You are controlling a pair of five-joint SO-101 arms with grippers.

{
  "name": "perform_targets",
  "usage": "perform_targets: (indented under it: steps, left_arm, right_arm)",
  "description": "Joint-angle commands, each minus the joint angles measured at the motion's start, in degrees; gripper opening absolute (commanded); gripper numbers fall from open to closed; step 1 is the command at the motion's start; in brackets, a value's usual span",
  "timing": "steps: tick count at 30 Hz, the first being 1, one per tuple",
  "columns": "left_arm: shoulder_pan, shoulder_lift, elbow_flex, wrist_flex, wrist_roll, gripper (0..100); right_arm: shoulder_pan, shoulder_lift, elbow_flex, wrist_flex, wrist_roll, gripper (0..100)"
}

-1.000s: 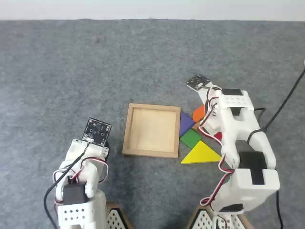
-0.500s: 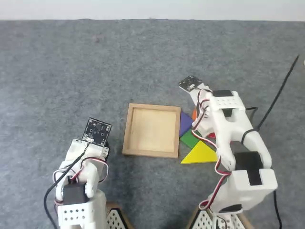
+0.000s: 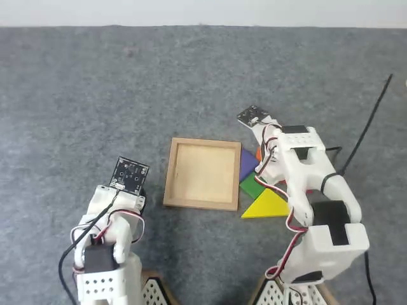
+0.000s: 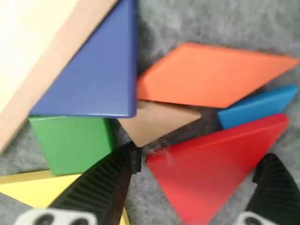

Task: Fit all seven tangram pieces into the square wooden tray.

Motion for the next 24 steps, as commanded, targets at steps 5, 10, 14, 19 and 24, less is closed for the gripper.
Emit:
perform_targets:
  steps: [5,10,14,19,24]
  left_arm:
    - [-0.3,-0.8,-0.2,0.1,-0.5,14]
    - [-0.3,-0.8,-0.2,0.0,-0.5,14]
    - [-0.3,-0.8,-0.2,0.0,-0.5,14]
    - [-0.3,-0.8,-0.2,0.0,-0.5,14]
    - [-0.3,-0.8,-0.2,0.0,-0.5,14]
  right_arm:
    - [1.3,0.0,-1.3,-0.7,-3.0,38.7]
    - [6.3,0.0,-1.5,-0.9,-8.6,38.7]
    - [6.0,-0.1,-0.5,-0.4,-8.7,38.7]
    - [6.0,-0.1,-0.4,-0.3,-8.8,35.3]
    - [6.0,-0.1,-0.4,-0.3,-8.9,15.0]
